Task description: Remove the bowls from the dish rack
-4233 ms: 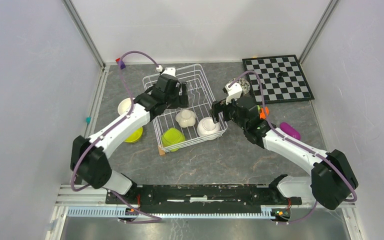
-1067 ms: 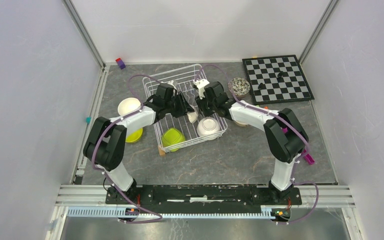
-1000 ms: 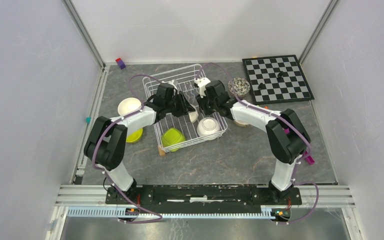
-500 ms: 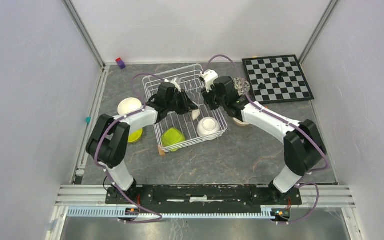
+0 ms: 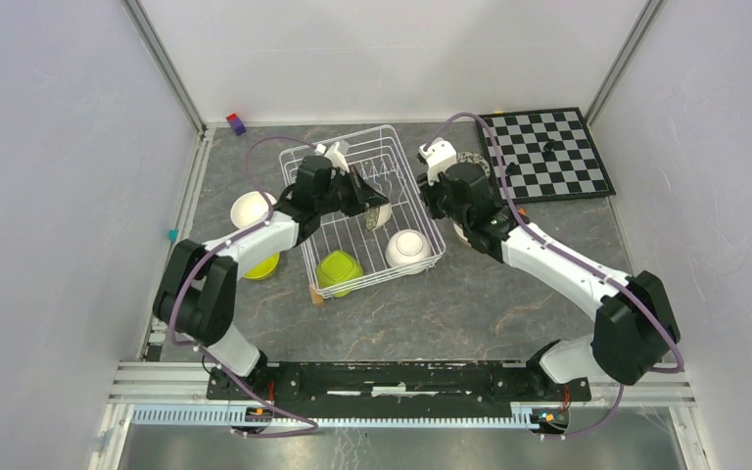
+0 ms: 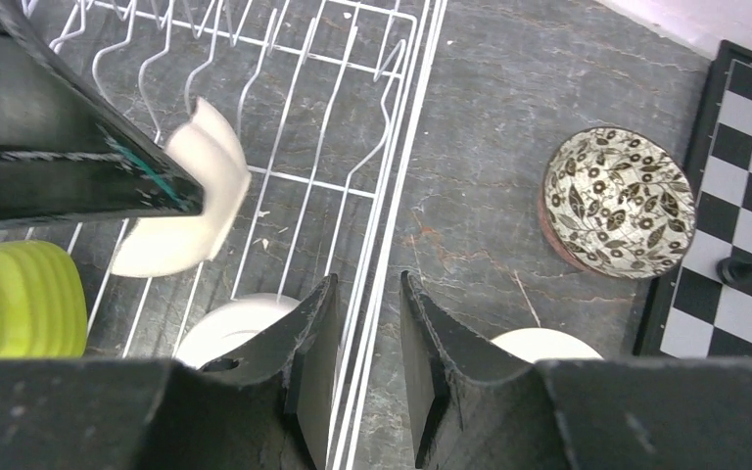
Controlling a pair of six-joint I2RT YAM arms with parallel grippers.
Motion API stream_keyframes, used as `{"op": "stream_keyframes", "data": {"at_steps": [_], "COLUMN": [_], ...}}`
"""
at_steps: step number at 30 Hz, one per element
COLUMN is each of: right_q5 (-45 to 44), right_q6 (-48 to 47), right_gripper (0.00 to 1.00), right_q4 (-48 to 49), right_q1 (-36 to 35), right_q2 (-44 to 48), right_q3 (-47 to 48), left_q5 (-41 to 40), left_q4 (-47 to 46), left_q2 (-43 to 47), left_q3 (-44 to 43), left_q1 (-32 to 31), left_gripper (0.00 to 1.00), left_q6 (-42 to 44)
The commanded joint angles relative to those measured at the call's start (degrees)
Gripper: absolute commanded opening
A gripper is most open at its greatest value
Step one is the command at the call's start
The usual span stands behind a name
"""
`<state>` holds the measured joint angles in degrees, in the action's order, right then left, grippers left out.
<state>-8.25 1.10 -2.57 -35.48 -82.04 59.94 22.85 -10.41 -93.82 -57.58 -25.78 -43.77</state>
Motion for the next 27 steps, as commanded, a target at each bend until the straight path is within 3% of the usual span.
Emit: {"op": "stream_keyframes", "data": {"at_steps": [1, 9, 18, 23, 27], "right_q5": [-2.77, -2.38, -2.76, -2.03, -0.40], "right_q6": [-0.66, -0.67, -0.55, 0.04, 0.95], "right_gripper": [0.35, 0.36, 0.37, 0.38, 0.38], "right_q4": [6.83, 8.54, 10.05, 10.56, 11.51], "right_q1": [0.24, 0.27, 0.30, 0.29, 0.25], "right_q2": [4.56, 8.59, 11.56, 12.19, 12.58], "right_q3": [-3.40, -7.57, -11.48, -12.69, -13.70], "left_q5": [2.87, -3.69, -28.43, -48.16, -53.76], "left_q4": [-2.88, 18.00, 44.94, 58.96, 63.01], "left_q2": [7.56, 17.23, 34.28, 42.35, 46.11], "left_q3": [-0.64, -4.73, -3.03, -1.23, 2.23], "left_q1": [0.04, 0.06, 0.14, 0.18, 0.29], "left_gripper": [0.02, 0.02, 0.02, 0.02, 0.02], "left_q6": [2.21, 10.68, 17.87, 11.03, 5.69]}}
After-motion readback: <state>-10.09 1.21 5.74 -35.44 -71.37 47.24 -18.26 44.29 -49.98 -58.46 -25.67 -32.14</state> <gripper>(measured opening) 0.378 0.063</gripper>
